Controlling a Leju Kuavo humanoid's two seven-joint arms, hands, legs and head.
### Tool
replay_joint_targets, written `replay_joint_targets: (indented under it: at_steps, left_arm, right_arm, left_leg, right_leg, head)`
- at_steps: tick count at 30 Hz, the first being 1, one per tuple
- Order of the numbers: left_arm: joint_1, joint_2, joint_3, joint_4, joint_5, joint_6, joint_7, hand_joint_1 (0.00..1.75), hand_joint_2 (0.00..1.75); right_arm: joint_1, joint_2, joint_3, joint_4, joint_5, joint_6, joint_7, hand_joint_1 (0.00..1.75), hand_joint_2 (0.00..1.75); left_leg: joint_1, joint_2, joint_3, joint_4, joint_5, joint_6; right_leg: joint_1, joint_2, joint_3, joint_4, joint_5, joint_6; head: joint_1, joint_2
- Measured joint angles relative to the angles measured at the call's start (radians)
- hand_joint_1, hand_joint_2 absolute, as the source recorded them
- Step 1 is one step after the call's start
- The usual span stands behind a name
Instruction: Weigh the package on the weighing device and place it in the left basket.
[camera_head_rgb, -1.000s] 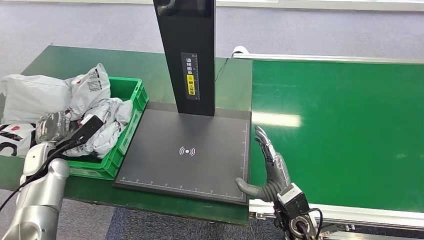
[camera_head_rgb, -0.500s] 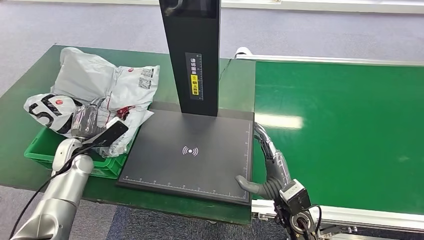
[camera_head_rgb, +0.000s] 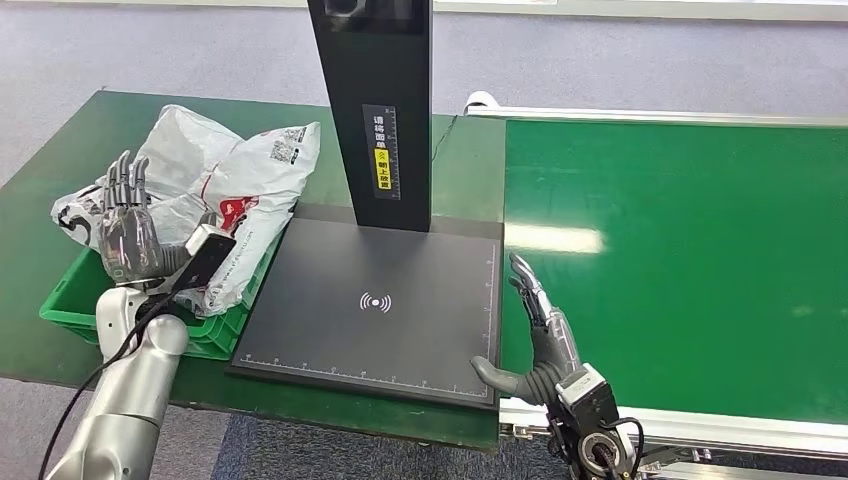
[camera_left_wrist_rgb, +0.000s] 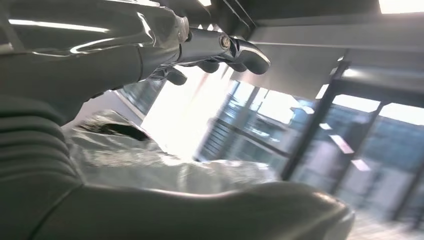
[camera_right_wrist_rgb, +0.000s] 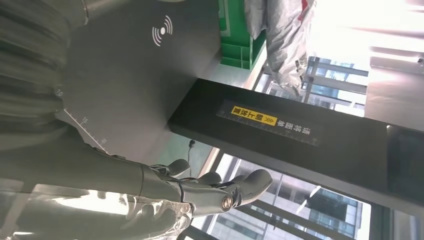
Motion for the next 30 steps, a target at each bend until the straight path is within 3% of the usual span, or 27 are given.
replay_joint_targets:
  at_steps: [2,4,6,9,11,13,15,16,22,26,30]
  left_arm:
    - [-0.011,0.008,0.016,0.032,-0.144,-0.03,0.167,0.0,1.75]
    - [-0.015,0.019,0.036,0.063,-0.218,-0.018,0.254,0.0,0.87]
    - [-0.011,0.025,0.063,0.07,-0.242,0.013,0.257,0.0,0.0]
    - [0.02,0.015,0.126,0.002,-0.226,0.03,0.141,0.0,0.0]
    - [0.041,-0.018,0.193,-0.081,-0.165,0.033,-0.039,0.0,0.87]
    - [0.047,-0.07,0.284,-0.159,-0.074,0.034,-0.273,0.0,1.75]
    - [0.058,-0.125,0.377,-0.244,0.018,0.035,-0.462,0.0,1.75]
    - [0.068,-0.15,0.409,-0.295,0.063,0.036,-0.507,0.0,1.75]
    - [0.13,-0.225,0.432,-0.568,0.293,0.036,-0.508,0.0,1.75]
    - [0.176,-0.232,0.353,-0.653,0.517,0.035,-0.507,0.0,1.75]
    - [0.229,-0.193,0.168,-0.664,0.769,-0.03,-0.507,0.0,1.75]
  right_arm:
    - [0.004,0.0,0.0,-0.004,0.006,-0.002,0.007,0.0,1.75]
    - [0.006,0.0,0.0,-0.007,0.012,-0.002,0.011,0.0,1.75]
    - [0.007,0.0,0.001,-0.008,0.017,-0.002,0.014,0.0,1.75]
    - [0.01,0.0,0.001,-0.009,0.02,-0.001,0.016,0.0,1.75]
    - [0.015,0.0,0.002,-0.01,0.02,-0.001,0.016,0.0,1.75]
    - [0.018,0.001,0.005,-0.011,0.019,-0.002,0.015,0.0,1.75]
    - [0.018,0.002,0.008,-0.011,0.019,-0.006,0.013,0.0,1.75]
    - [0.018,0.003,0.01,-0.011,0.018,-0.008,0.011,0.0,1.75]
    - [0.017,0.003,0.023,-0.011,0.012,-0.03,0.004,0.0,1.75]
    - [0.017,0.003,0.025,-0.011,0.001,-0.046,0.002,0.0,1.75]
    - [0.014,0.002,0.024,-0.011,-0.012,-0.051,0.0,0.0,1.75]
  left_leg:
    - [0.0,0.001,0.0,0.0,0.0,0.0]
    - [0.0,0.003,0.0,0.0,0.0,0.0]
    - [0.0,0.004,0.0,0.0,0.0,0.0]
    - [0.0,0.005,-0.001,0.0,0.0,0.0]
    - [0.0,0.005,-0.001,0.0,-0.001,0.0]
    - [0.0,0.005,-0.002,0.0,-0.001,0.0]
    - [0.0,0.007,-0.002,0.0,-0.002,-0.001]
    - [0.0,0.008,-0.002,0.0,-0.002,-0.001]
    - [0.0,0.006,-0.001,0.0,-0.003,-0.001]
    - [0.0,0.006,-0.001,0.0,-0.003,-0.001]
    - [0.0,0.006,-0.001,0.0,-0.003,-0.001]
  right_leg:
    - [0.0,0.001,0.0,0.0,0.001,0.0]
    - [0.0,0.003,-0.001,0.0,0.001,-0.001]
    - [0.0,0.004,-0.001,0.0,0.001,-0.001]
    - [0.0,0.004,-0.002,0.0,0.001,-0.001]
    - [0.0,0.004,-0.003,0.0,0.001,-0.001]
    - [0.0,0.004,-0.003,0.0,0.001,-0.001]
    - [0.0,0.006,-0.003,0.0,0.001,-0.001]
    - [0.0,0.007,-0.003,0.0,0.001,-0.001]
    - [0.0,0.007,-0.003,0.0,0.001,-0.001]
    - [0.0,0.007,-0.003,0.0,0.001,-0.001]
    - [0.0,0.006,-0.002,0.0,0.001,0.0]
  head:
    - [0.0,0.0]
    - [0.0,0.0]
    - [0.0,0.0]
    - [0.0,0.0]
    - [0.0,0.0]
    - [0.0,0.0]
    - [0.0,0.0]
    - [0.0,0.0]
    - [0.0,0.0]
    - [0.0,0.0]
    - [0.0,0.0]
